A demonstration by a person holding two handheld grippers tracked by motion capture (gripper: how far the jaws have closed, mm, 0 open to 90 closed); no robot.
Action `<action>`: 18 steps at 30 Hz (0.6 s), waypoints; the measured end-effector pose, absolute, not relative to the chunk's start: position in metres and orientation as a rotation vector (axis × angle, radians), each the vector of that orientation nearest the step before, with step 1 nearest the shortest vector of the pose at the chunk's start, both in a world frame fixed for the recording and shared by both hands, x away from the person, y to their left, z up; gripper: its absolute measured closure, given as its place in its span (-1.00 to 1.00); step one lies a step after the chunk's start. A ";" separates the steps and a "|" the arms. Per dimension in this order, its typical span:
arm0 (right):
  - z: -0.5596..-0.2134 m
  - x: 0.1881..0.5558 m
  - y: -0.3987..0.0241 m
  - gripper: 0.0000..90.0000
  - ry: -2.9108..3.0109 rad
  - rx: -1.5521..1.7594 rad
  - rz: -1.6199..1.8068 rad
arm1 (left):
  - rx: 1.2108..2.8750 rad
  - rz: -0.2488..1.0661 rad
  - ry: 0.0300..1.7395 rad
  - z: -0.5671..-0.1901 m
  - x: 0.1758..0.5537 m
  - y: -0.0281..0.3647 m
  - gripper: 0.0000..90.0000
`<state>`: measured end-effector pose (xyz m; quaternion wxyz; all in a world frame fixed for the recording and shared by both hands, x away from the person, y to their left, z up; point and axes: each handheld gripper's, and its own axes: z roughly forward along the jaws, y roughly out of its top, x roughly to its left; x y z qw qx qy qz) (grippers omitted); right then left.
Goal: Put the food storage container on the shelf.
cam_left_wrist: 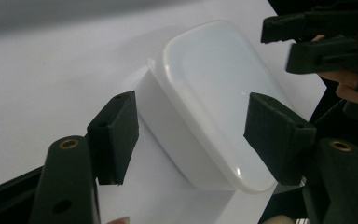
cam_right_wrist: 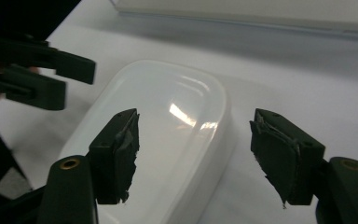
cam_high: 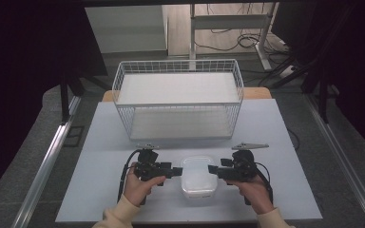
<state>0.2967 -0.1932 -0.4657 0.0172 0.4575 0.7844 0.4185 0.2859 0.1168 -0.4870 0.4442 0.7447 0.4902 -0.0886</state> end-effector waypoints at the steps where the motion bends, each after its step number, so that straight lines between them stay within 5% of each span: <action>1: -0.466 0.296 -0.194 -0.27 2.441 1.429 1.313 | 1.828 -0.241 1.224 -0.489 0.287 0.118 -0.21; 18: -0.480 0.296 -0.195 -0.24 2.490 1.534 1.387 | 1.811 -0.348 1.254 -0.501 0.294 0.105 -0.07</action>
